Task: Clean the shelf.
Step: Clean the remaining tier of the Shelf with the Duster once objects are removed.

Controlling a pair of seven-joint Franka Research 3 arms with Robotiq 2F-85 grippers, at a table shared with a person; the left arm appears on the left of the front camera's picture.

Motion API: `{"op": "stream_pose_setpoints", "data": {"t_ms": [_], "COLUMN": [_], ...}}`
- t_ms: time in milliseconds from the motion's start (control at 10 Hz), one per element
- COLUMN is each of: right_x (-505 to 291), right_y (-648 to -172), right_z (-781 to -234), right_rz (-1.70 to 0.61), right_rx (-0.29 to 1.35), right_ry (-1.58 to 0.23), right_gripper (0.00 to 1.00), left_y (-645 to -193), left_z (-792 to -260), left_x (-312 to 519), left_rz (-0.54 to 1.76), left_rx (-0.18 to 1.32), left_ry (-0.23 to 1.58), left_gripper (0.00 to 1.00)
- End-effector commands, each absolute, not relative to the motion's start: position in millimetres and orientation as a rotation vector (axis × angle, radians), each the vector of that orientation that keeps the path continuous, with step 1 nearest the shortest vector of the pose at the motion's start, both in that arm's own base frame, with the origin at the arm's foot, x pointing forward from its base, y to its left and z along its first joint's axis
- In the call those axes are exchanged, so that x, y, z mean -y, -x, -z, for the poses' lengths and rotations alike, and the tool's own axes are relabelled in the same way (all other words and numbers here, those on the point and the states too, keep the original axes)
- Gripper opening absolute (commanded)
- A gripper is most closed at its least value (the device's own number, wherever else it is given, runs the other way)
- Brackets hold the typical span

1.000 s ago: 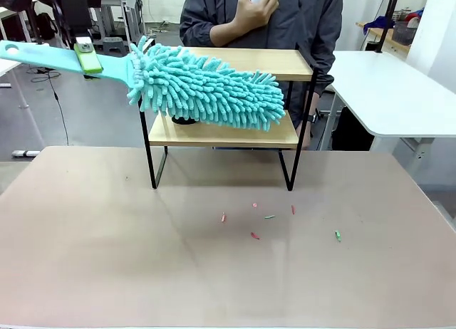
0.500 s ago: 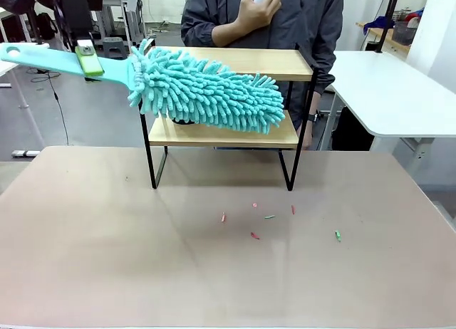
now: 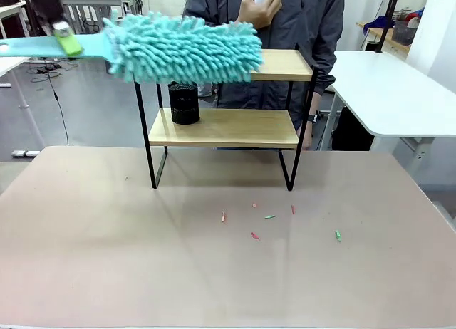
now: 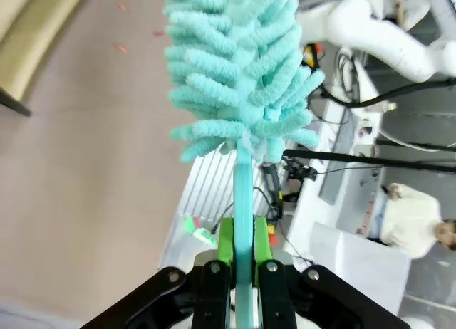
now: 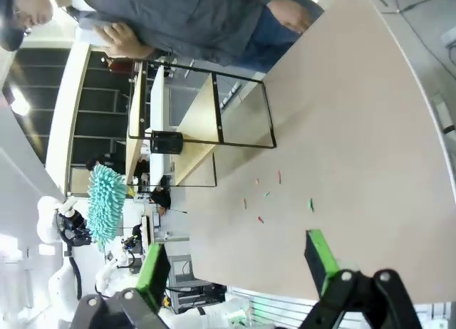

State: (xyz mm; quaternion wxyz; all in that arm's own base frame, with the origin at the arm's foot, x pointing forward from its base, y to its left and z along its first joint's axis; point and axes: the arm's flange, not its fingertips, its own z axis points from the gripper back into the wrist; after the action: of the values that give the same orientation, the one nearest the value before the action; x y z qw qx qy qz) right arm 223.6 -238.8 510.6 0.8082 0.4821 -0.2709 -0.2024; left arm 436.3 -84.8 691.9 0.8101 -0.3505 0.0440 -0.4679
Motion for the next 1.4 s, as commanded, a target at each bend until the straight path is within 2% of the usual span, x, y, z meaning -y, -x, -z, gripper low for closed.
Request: {"op": "stream_pose_setpoints", "data": {"t_ms": [0,300,400,600,900,1000,1300], "right_x": [243,243,243,243,243,243,243], "right_y": [-229,-229,-229,-229,-229,-229,-229], "right_z": [-489,-489,-489,-489,-489,-489,-489], "right_rz": [0.445,0.445,0.445,0.445,0.445,0.445,0.445], "right_rx": [0.578,0.578,0.578,0.578,0.578,0.578,0.578], "right_ry": [-0.977,-0.977,-0.977,-0.977,-0.977,-0.977,-0.977], "right_gripper": [1.0,1.0,1.0,1.0,1.0,1.0,1.0], "left_y": [-394,-355,-362,-388,-422,-395,-395], "left_z": [-678,-642,-615,-557,-497,-510,-510], "left_x": [19,-99,-125,-160,-188,-183,-183], "left_rz": [0.985,0.767,0.724,0.488,0.312,0.44,0.44], "left_rx": [0.025,0.364,0.393,0.319,0.208,0.261,0.261], "left_ry": [0.825,0.962,0.967,1.038,1.1,1.028,1.028], "left_gripper": [0.12,0.12,0.12,0.12,0.12,0.12,0.12]}}
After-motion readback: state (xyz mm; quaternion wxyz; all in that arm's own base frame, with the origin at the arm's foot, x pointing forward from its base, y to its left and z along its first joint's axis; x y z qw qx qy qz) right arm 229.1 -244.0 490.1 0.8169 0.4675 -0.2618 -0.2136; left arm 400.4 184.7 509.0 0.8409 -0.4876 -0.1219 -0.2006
